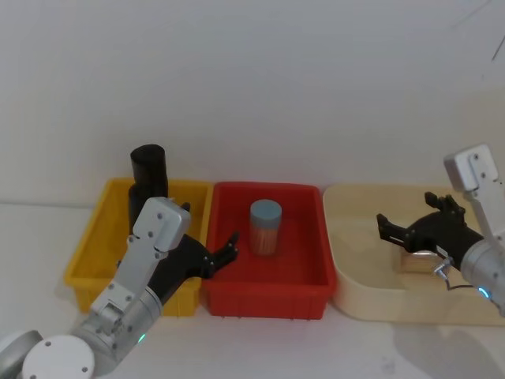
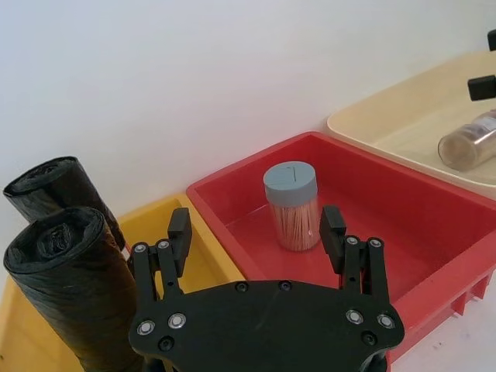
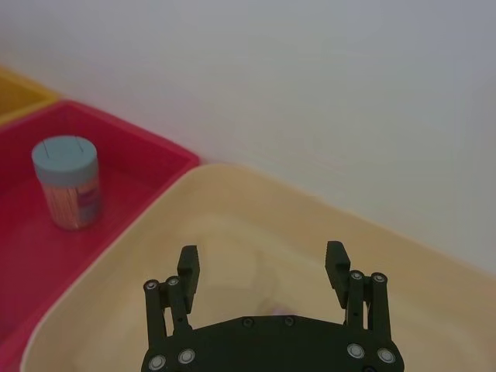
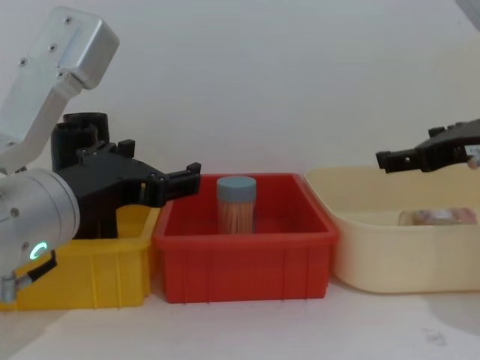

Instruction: Pick up the garbage bag with the one hand and transfer it to the other hand.

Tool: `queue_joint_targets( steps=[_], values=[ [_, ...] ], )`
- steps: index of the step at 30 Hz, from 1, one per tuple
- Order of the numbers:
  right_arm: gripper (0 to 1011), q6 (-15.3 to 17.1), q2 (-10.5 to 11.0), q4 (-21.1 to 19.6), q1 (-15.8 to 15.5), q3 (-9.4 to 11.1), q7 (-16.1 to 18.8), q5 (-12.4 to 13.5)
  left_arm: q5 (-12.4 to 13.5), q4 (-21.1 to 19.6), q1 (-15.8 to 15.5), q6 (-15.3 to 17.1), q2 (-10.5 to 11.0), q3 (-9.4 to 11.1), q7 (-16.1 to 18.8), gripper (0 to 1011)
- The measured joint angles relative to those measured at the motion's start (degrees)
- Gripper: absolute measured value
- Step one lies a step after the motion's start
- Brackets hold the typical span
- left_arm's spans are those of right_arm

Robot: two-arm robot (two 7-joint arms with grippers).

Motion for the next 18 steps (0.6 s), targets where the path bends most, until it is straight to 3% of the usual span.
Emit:
queue_joint_targets(
  steps=[11, 18],
  values=[
    [999, 0.6, 0.5, 0.6, -0.3, 0.1, 0.1, -0.4, -0.2, -0.2, 0.0, 0.1, 0.1, -0.1, -0.5, 1000],
    [999, 0.8, 0.7, 0.7, -0.4, 0.2, 0.2, -0.5, -2.4, -1.8, 0.4, 2.0, 1.0, -0.8, -3.1, 1000]
  ],
)
